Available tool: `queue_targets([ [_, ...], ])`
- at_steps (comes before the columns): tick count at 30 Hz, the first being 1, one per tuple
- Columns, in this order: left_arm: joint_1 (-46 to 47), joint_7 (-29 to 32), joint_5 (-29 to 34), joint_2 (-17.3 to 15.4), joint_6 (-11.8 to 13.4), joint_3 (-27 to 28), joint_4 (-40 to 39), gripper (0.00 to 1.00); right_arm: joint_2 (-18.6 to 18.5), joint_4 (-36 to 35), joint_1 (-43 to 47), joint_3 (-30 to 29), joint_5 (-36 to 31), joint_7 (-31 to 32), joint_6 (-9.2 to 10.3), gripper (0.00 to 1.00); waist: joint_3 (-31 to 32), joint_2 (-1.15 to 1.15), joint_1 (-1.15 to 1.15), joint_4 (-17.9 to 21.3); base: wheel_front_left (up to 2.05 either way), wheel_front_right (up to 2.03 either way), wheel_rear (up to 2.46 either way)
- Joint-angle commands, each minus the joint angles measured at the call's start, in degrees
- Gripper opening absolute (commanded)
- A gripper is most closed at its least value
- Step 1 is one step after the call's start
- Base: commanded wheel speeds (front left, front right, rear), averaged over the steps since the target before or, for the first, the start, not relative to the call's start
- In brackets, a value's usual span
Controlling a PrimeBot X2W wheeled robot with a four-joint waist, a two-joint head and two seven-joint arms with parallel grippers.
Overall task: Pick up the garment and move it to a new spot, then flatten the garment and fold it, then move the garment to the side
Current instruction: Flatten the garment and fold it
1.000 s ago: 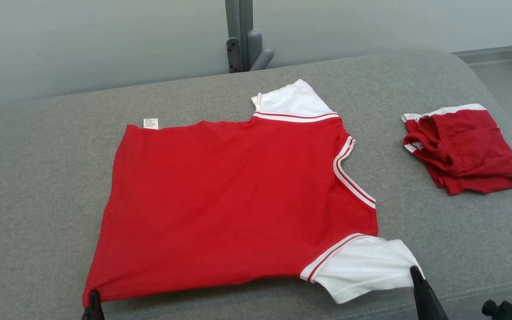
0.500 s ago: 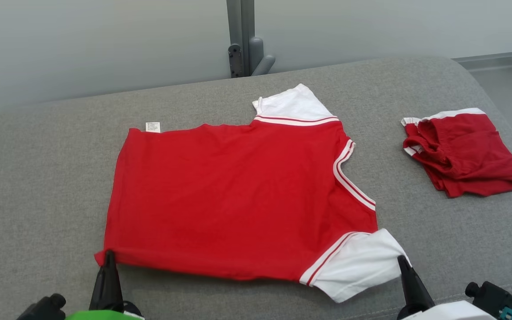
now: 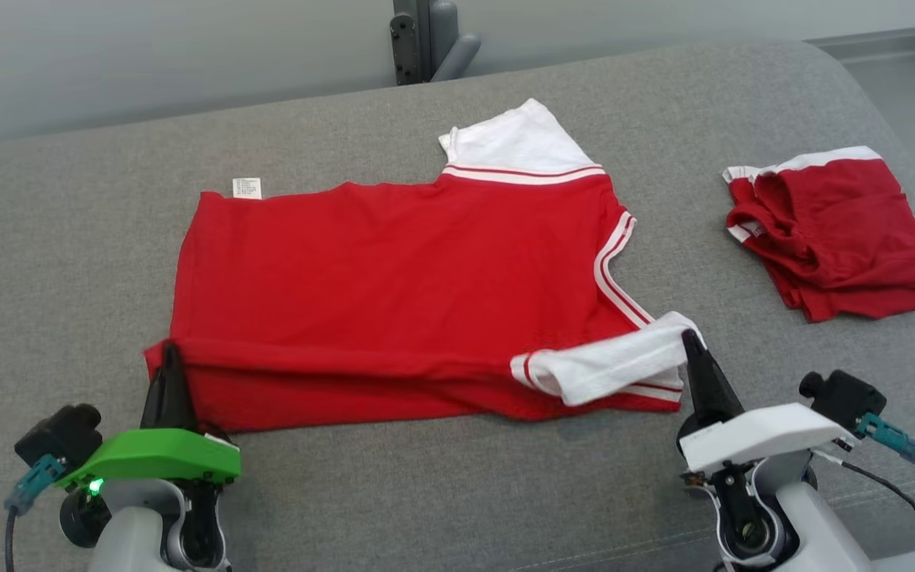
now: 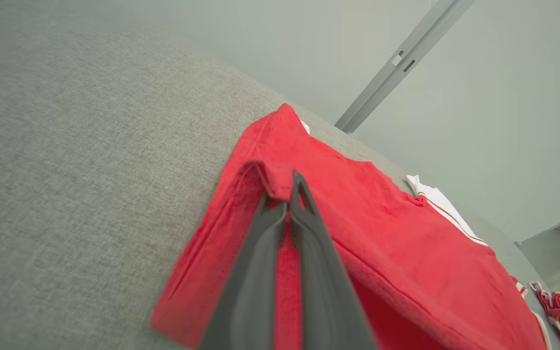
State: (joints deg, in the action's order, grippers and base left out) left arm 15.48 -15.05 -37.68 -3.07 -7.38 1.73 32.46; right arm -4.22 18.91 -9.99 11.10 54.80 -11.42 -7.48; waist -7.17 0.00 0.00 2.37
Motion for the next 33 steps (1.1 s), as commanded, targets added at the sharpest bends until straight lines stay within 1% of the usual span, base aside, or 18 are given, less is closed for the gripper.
queue_targets([
  [1,1.21,-0.13,0.95,-0.07,0.00,0.30,0.49,0.00,0.04,0.78,-1.09,-0.09,-0.34,-0.23,0.00,0.00,-2.28,0.00,0.00,0.58,0.00,0.00,0.00],
  [8,6.32,-0.13,3.48,0.08,-0.05,1.95,4.79,0.00,0.81,8.66,-9.45,1.11,0.57,-1.70,-0.01,0.00,-4.87,0.00,0.00,0.65,0.00,0.00,0.00],
  [14,8.31,-0.14,4.36,0.08,-0.09,0.52,6.91,0.00,1.05,14.26,-14.23,2.53,0.97,-2.87,-0.01,0.00,-5.32,0.00,0.00,0.38,0.00,0.00,0.00],
  [15,8.52,-0.14,4.90,0.08,-0.10,0.37,7.01,0.05,1.09,15.00,-14.94,2.69,1.02,-2.99,-0.01,0.13,-5.31,0.00,0.00,0.31,0.00,0.00,0.00],
  [16,8.70,-0.14,5.03,0.08,-0.10,0.23,6.80,0.41,1.14,15.21,-15.57,2.90,1.02,-3.23,-0.01,0.90,-5.29,0.00,0.00,0.25,0.00,0.00,0.00],
  [17,8.77,-0.14,5.07,0.08,-0.10,0.12,6.38,0.86,1.16,15.12,-16.01,2.97,1.12,-3.40,-0.01,1.00,-5.23,0.00,0.00,0.20,0.00,0.00,0.00],
  [18,8.69,-0.14,4.79,0.07,-0.10,0.08,5.89,1.00,1.15,14.83,-16.17,2.92,1.44,-3.56,-0.01,1.00,-5.16,0.00,0.00,0.17,0.00,0.00,0.00],
  [20,7.83,-0.14,4.23,0.08,-0.11,0.08,4.58,1.00,1.17,13.43,-16.23,2.75,1.19,-3.77,-0.01,1.00,-4.89,0.00,0.00,0.16,0.00,0.00,0.00],
  [23,5.54,-0.14,3.71,0.07,-0.11,0.22,2.09,1.00,1.09,9.72,-14.80,-0.32,-1.22,-3.78,-0.01,1.00,-4.31,0.00,0.00,0.25,0.00,0.00,0.00],
  [28,1.28,-0.14,3.25,0.06,-0.11,1.75,-1.49,1.00,1.09,3.84,-10.38,-5.19,-9.44,-3.78,-0.01,1.00,-2.57,0.00,0.00,0.15,0.00,0.00,0.00],
  [31,-1.72,-0.14,3.64,0.06,-0.12,2.64,-1.32,1.00,1.10,1.58,-6.60,-7.56,-14.28,-3.78,-0.01,1.00,-1.39,0.00,0.00,-0.13,0.00,0.00,0.00],
  [33,-3.23,-0.08,3.97,0.04,-0.12,2.88,0.23,1.00,1.14,0.30,-3.98,-8.66,-16.39,-3.79,-0.01,1.00,-0.80,0.00,0.00,-0.31,0.00,0.00,0.00],
])
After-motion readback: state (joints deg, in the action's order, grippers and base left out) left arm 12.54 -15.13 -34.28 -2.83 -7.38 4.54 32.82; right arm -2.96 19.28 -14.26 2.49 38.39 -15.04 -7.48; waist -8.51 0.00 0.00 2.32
